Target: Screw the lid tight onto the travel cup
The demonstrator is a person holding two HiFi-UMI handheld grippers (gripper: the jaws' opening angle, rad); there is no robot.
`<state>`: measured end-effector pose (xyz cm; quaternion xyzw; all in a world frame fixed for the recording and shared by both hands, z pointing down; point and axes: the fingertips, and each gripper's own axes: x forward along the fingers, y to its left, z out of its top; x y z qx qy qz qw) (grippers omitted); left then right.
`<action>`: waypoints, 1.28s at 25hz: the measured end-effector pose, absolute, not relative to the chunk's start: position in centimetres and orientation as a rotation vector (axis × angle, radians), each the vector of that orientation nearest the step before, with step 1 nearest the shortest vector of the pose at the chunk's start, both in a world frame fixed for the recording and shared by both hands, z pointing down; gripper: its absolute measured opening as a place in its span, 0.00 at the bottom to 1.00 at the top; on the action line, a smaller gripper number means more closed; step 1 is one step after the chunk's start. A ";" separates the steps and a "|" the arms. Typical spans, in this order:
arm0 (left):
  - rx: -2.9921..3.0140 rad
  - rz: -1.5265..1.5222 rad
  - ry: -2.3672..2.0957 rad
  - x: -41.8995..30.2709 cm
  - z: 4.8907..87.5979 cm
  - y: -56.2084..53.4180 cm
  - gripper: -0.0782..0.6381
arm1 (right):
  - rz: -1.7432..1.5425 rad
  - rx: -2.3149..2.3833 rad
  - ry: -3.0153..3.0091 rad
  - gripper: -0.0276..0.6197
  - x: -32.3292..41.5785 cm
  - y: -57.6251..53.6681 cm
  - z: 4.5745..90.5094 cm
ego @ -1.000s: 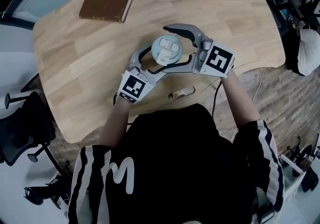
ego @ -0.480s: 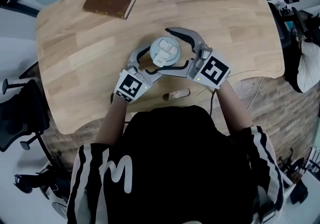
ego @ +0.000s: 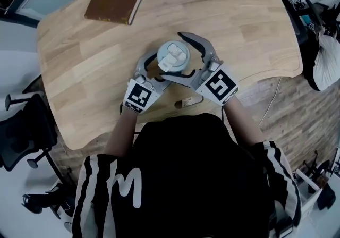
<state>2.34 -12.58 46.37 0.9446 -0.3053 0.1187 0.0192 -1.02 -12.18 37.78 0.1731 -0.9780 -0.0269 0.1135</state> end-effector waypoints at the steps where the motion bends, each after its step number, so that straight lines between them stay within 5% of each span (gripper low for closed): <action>1: 2.932 0.365 -0.947 2.3 46.3 -12.6 0.63 | -0.075 0.549 -2.862 0.80 -1.0 -12.2 37.7; 32: 2.934 0.330 -0.947 2.2 46.4 -12.6 0.63 | 0.039 1.438 -2.542 0.80 0.1 -13.9 38.3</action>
